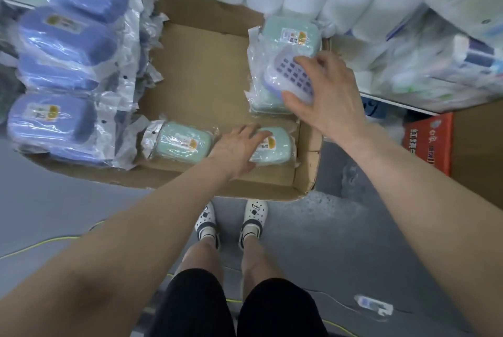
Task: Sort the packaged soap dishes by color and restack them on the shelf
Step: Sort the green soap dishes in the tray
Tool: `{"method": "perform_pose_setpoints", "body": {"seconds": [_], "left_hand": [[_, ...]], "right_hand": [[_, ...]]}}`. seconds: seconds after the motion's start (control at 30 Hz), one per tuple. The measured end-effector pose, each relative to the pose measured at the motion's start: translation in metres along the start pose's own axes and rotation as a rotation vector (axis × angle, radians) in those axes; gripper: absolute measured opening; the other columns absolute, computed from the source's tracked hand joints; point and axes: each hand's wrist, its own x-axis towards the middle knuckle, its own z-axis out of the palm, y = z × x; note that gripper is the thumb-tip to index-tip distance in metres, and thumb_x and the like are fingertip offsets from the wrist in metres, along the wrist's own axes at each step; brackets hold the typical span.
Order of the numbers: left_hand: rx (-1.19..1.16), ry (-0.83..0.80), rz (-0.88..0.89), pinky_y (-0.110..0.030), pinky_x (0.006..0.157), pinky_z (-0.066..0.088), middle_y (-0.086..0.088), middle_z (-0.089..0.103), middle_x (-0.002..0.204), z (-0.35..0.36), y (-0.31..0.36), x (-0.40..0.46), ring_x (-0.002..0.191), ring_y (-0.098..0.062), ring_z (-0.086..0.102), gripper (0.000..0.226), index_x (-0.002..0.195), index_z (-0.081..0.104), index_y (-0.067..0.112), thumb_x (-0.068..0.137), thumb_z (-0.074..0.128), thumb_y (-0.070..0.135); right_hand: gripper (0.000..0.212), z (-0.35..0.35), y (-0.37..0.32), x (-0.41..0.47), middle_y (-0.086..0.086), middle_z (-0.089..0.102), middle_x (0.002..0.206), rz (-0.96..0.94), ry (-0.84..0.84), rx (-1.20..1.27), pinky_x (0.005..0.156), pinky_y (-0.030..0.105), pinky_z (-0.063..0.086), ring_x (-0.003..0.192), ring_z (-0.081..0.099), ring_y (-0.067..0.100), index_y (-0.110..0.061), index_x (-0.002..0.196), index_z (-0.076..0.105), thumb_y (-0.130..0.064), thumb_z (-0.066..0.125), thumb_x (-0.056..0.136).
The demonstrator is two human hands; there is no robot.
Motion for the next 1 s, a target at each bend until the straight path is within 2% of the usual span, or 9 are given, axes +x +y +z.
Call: {"method": "perform_pose_setpoints", "body": {"seconds": [0.1,0.23,0.37,0.5,0.57,0.67,0.77,0.87,1.0], "left_hand": [[0.021,-0.065,0.002,-0.043,0.119,0.016,-0.005,0.013,0.160,0.015,0.008,-0.008,0.146,-0.027,0.015,0.084,0.153,0.015,0.029,0.087,0.064,0.046],[0.031,0.098,-0.079,-0.044,0.121,0.009,-0.006,0.018,0.159,0.004,-0.010,-0.050,0.147,-0.026,0.014,0.078,0.152,0.019,0.025,0.089,0.060,0.045],[0.039,0.524,-0.171,-0.050,0.113,0.029,-0.015,0.047,0.141,-0.035,-0.056,-0.098,0.135,-0.035,0.038,0.061,0.133,0.054,0.014,0.074,0.072,0.015],[0.130,0.748,-0.296,-0.055,0.111,0.031,-0.018,0.048,0.140,-0.081,-0.105,-0.137,0.135,-0.040,0.037,0.054,0.131,0.054,0.009,0.079,0.066,0.012],[0.147,0.736,-0.378,-0.055,0.111,0.031,-0.019,0.042,0.144,-0.098,-0.128,-0.151,0.138,-0.041,0.032,0.058,0.136,0.049,0.008,0.082,0.069,0.015],[0.179,0.659,-0.471,-0.050,0.117,0.021,-0.017,0.028,0.154,-0.115,-0.164,-0.163,0.145,-0.038,0.019,0.067,0.146,0.037,0.010,0.087,0.067,0.026],[0.176,0.646,-0.456,-0.051,0.118,0.018,-0.017,0.021,0.158,-0.130,-0.192,-0.162,0.147,-0.037,0.014,0.075,0.149,0.030,0.010,0.088,0.065,0.033],[0.163,0.620,-0.441,-0.051,0.118,0.016,-0.015,0.021,0.158,-0.136,-0.217,-0.160,0.147,-0.036,0.014,0.077,0.150,0.028,0.011,0.088,0.065,0.035],[0.134,0.631,-0.324,-0.048,0.117,0.019,-0.013,0.044,0.143,-0.135,-0.244,-0.158,0.142,-0.036,0.029,0.059,0.137,0.048,0.011,0.085,0.069,0.031]], "right_hand": [[0.064,0.011,-0.013,0.013,0.018,0.048,0.126,-0.041,-0.019,0.007,0.099,0.044,0.040,0.114,0.049,0.035,-0.017,0.137,0.049,-0.058,0.046,0.088],[0.062,0.018,-0.042,0.025,0.016,0.050,0.122,-0.078,-0.055,0.156,0.094,0.041,0.042,0.111,0.050,0.034,-0.016,0.135,0.051,-0.058,0.045,0.089],[0.058,0.023,-0.081,0.045,0.007,0.058,0.119,-0.029,-0.175,0.362,0.089,0.029,0.038,0.110,0.053,0.024,-0.024,0.131,0.054,-0.061,0.043,0.088],[0.028,0.010,-0.131,0.073,-0.009,0.061,0.086,0.138,-0.256,0.626,0.072,0.024,0.040,0.082,0.054,0.014,-0.027,0.099,0.062,-0.051,0.050,0.095],[0.032,0.005,-0.155,0.095,-0.007,0.057,0.078,0.267,-0.286,0.793,0.072,0.026,0.044,0.077,0.054,0.016,-0.020,0.083,0.058,-0.049,0.051,0.094],[0.030,0.002,-0.188,0.129,-0.004,0.071,0.109,0.407,-0.375,1.104,0.098,0.041,0.050,0.102,0.067,0.019,-0.027,0.099,0.067,-0.052,0.053,0.089],[0.035,0.003,-0.215,0.163,0.000,0.072,0.112,0.459,-0.462,1.337,0.084,0.035,0.056,0.102,0.069,0.019,-0.020,0.119,0.063,-0.044,0.045,0.100],[0.024,0.007,-0.242,0.195,-0.005,0.072,0.094,0.419,-0.494,1.306,0.072,0.028,0.052,0.087,0.069,0.014,-0.022,0.105,0.063,-0.034,0.043,0.103],[0.012,0.020,-0.263,0.232,-0.001,0.063,0.074,0.336,-0.506,1.042,0.068,0.033,0.044,0.072,0.057,0.018,-0.019,0.082,0.060,-0.028,0.056,0.089]]}}
